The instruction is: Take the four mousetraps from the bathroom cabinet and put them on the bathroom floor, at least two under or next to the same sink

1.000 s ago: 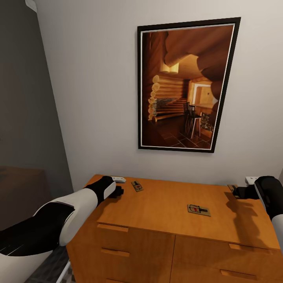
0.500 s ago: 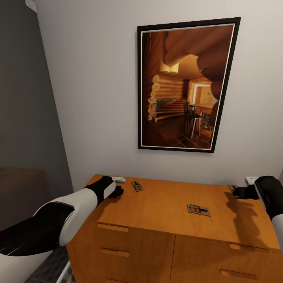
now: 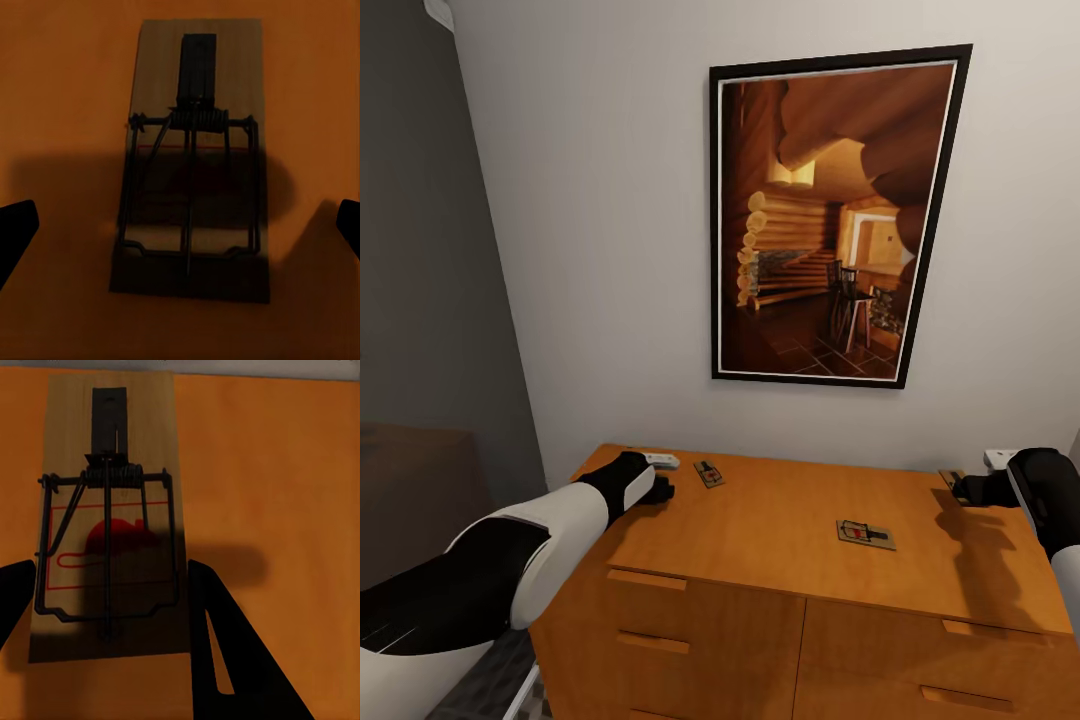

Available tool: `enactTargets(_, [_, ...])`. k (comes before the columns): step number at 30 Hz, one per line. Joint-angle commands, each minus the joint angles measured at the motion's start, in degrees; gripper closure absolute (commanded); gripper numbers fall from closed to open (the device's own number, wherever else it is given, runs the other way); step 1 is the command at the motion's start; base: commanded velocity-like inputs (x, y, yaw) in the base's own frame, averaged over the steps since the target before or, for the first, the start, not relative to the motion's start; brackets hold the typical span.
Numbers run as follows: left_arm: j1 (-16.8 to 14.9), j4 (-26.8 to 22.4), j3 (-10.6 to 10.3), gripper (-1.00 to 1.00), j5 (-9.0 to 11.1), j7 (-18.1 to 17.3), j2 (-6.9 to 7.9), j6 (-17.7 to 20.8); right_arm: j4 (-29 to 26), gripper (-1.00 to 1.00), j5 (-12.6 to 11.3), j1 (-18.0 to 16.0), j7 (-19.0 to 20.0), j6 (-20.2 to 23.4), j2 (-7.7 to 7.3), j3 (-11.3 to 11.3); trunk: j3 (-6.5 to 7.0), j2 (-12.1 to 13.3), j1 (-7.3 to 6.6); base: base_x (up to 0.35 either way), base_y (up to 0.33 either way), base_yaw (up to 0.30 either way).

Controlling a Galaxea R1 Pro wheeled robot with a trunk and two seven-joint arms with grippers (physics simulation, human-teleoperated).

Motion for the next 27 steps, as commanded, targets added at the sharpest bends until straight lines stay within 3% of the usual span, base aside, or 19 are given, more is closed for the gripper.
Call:
enactTargets(1, [0.4, 0.2, -0.5, -1.0, 0.8, 0.2, -0.01, 0.2, -0.1, 1.0, 0.5, -0.1, 0.3, 0.2, 0.01, -0.1, -0.09, 0.0, 0.01, 0.0, 0.0, 0.0])
enactTargets(27, [1.2, 0.1, -0.5, -1.0, 0.7, 0.2, 0.16, 0.2, -0.1, 1.0, 0.5, -0.1, 0.3, 0.2, 0.01, -0.1, -0.09, 0.0, 0.01, 0.0, 0.0, 0.0])
